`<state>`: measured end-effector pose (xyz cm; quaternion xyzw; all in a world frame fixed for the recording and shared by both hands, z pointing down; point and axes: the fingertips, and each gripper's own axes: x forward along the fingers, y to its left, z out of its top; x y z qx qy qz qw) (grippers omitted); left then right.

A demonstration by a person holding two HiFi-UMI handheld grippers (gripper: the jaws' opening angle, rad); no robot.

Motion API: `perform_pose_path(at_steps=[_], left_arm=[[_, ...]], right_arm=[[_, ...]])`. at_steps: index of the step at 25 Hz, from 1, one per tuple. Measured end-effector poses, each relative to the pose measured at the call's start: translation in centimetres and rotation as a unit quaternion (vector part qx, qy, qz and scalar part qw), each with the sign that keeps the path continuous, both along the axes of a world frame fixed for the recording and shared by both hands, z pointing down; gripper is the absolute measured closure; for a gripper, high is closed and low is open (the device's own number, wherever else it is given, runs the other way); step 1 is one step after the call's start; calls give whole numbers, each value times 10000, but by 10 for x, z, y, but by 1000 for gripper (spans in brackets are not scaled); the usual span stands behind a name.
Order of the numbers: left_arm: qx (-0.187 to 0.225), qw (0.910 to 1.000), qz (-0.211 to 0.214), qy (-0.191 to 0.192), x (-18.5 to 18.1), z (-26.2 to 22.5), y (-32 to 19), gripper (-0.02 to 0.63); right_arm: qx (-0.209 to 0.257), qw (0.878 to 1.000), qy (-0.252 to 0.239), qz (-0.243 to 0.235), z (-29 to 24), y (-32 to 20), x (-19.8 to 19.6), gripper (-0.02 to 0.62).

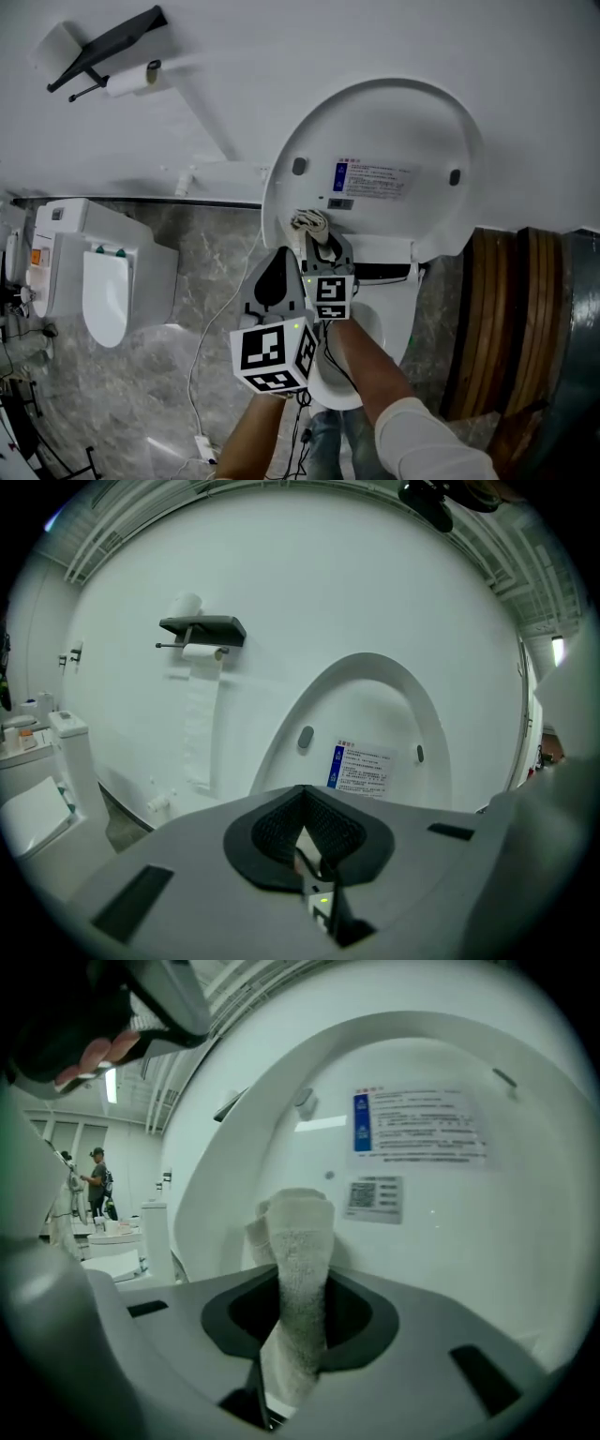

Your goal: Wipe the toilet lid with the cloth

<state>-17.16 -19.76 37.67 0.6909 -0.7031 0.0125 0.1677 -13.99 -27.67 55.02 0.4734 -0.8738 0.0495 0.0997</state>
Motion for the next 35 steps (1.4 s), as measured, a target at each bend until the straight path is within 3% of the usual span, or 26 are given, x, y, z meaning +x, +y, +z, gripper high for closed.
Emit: perform_pose_path(at_steps=[9,14,22,24,28,32,35], left_arm=[[-63,9996,253,67,35,9,-7,594],[-103,9990,440,31,55,15,-9,594],[-131,9985,523,-16,64,12,-6,594],[-129,9986,513,-51,61,11,-5,594],[-135,9991,407,-64,50,4,-2,594],[93,9992,390,-68,45,-25,-4,594],[430,9979,462,-121,41,-69,-20,592]], right_arm=[[7,9918,-49,1275,11,-18,151,502],[-118,9743,-192,2241,19,-24,233,502],[-598,9556,-301,2871,31,-23,267,502],[-642,9564,-234,2839,29,-21,268,502],[-341,9702,-198,2392,-9,-4,254,502],[-45,9829,-623,1735,-79,39,232,502],[-154,9875,-969,1234,-131,74,218,500]])
